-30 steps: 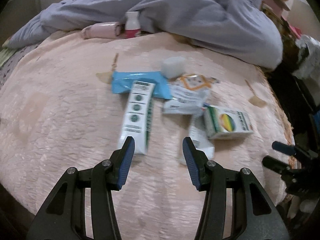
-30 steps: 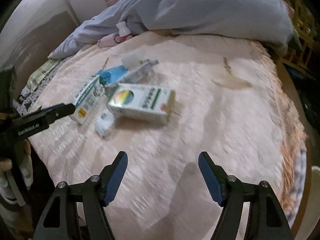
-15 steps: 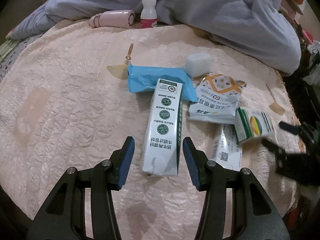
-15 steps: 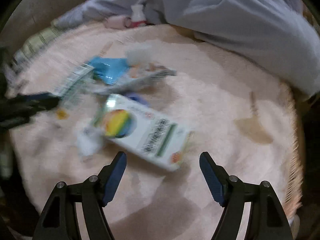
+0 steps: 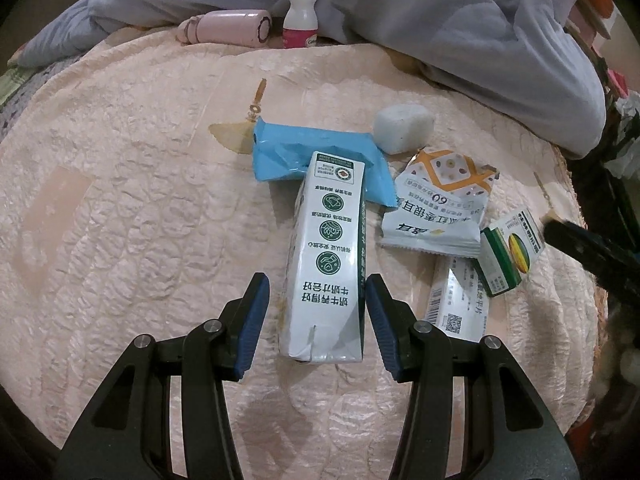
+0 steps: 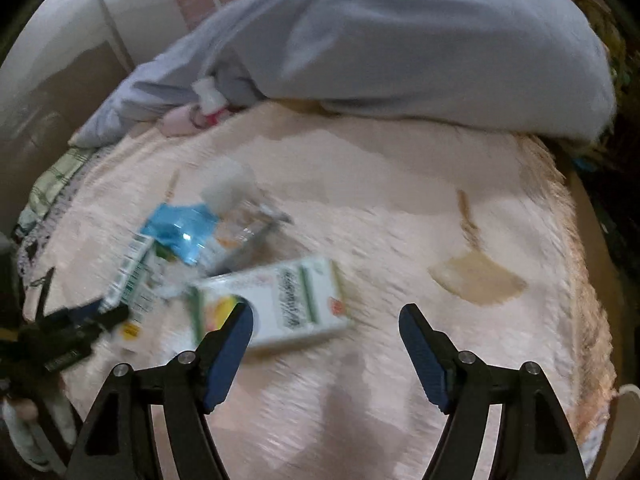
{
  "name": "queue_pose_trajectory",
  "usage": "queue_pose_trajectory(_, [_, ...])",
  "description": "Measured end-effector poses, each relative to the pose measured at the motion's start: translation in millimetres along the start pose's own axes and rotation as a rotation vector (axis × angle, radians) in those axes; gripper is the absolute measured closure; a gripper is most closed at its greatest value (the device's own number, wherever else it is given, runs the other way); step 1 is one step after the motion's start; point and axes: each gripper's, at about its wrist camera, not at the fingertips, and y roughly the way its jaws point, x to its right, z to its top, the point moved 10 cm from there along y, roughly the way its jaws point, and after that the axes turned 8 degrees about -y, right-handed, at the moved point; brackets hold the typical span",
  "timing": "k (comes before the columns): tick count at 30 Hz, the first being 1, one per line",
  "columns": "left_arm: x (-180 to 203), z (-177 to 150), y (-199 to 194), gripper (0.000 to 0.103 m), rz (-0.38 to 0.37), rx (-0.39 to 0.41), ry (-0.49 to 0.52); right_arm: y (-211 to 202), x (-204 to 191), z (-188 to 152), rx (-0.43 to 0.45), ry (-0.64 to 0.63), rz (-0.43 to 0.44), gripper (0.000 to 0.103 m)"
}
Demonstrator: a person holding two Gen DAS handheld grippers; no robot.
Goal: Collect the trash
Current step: 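Grasp the rainbow medicine box with the right tool while the left grasps the white milk carton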
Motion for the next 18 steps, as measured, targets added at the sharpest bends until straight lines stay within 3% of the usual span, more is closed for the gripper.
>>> queue_pose_trajectory(7, [0,-3,0,0.055,-0.009,-0.008,0.001,43,-39,31,-0.011,-0.080,-0.066,0.030])
queue_pose_trajectory(14, [-1,1,2,0.055,-0.028,-0.009,-0.008,36,-44,-16,-0.125,-0.280,-0.079,0.029])
queue_pose_trajectory(18, [3,3,5,0.055,-0.038,-0.011,-0.013,10,-12,-44,-0.138,-0.240,-0.106,0.028])
